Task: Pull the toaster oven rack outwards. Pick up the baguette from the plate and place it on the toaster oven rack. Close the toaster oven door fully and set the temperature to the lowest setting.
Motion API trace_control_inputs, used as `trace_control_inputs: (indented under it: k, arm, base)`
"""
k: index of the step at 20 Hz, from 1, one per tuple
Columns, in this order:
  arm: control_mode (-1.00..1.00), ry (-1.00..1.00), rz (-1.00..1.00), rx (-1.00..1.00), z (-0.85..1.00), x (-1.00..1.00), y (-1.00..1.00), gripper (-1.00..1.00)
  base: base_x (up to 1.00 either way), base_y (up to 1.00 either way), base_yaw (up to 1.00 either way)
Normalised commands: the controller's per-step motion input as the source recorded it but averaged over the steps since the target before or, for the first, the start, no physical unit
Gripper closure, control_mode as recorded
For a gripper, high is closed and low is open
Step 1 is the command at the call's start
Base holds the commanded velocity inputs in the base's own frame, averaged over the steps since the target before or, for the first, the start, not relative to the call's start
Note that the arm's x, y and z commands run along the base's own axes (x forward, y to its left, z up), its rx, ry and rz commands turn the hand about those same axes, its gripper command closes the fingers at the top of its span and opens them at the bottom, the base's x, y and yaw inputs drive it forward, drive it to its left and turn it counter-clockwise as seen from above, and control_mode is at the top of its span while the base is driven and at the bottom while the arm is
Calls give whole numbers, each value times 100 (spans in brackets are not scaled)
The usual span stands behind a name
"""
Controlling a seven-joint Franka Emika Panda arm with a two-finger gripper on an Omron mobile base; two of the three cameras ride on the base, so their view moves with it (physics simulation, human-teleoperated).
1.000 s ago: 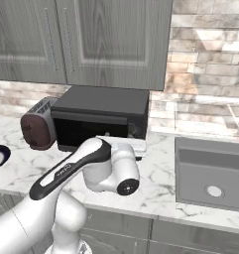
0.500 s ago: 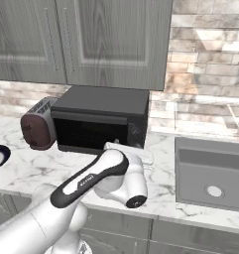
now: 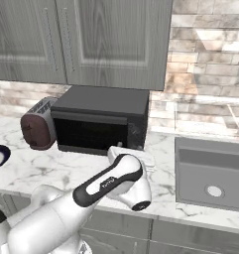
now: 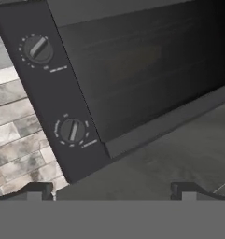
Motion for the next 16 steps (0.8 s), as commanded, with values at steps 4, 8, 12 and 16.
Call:
trace_control_inputs:
  k: [4,8,12,16]
  arm:
    - [-100,0,0,0,0,49,0,-100]
    - [-100,0,0,0,0,48,0,-100]
    - [-100,-5,0,0,-1,12,0,-100]
    - [-100,-8,0,0,-3,6,0,-100]
  base:
    - [0,0,0]
    - [0,0,0]
    - [0,0,0]
    - [0,0,0]
